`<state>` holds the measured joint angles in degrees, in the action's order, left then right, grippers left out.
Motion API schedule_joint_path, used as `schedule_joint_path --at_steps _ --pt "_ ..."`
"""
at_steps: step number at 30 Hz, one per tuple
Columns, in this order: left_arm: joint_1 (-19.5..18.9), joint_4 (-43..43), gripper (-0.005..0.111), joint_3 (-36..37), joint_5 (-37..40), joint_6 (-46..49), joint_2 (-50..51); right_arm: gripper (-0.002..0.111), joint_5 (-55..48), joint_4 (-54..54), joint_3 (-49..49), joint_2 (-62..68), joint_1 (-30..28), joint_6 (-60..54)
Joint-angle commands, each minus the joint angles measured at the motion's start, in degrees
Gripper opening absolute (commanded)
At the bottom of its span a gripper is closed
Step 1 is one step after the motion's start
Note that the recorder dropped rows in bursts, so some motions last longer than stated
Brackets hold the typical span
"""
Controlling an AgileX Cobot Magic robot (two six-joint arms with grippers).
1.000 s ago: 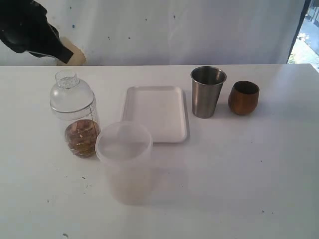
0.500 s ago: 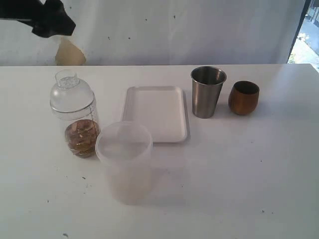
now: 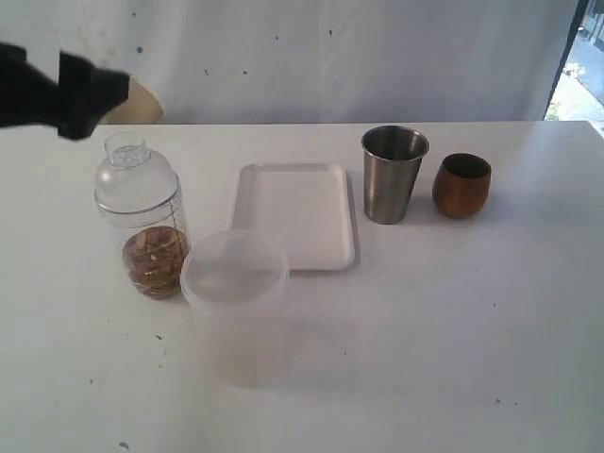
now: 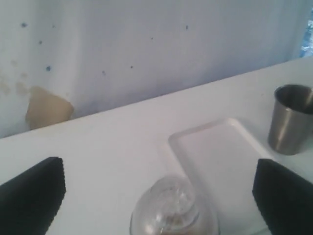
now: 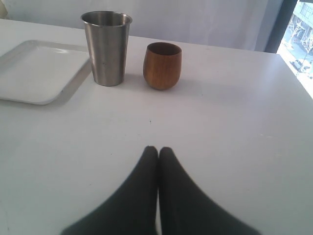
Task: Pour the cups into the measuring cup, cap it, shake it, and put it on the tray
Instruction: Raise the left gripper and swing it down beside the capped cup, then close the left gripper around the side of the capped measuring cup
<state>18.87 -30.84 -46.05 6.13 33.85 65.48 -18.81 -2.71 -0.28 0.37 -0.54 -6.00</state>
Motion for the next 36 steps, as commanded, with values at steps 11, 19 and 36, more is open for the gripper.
schedule_joint_path --at_steps 11,19,36 --pt "14.4 10.3 0.105 22.7 -32.2 -14.8 1.7 0.0 0.4 -0.1 0.3 -0.4 -0.1 0.2" --pt "14.4 17.5 0.105 29.3 -45.6 -23.8 9.0 0.0 0.4 -0.1 0.3 -0.4 -0.1 0.2" --pt "14.4 11.0 0.105 28.5 -66.4 -24.9 30.1 0.0 0.4 -0.1 0.3 -0.4 -0.1 0.2"
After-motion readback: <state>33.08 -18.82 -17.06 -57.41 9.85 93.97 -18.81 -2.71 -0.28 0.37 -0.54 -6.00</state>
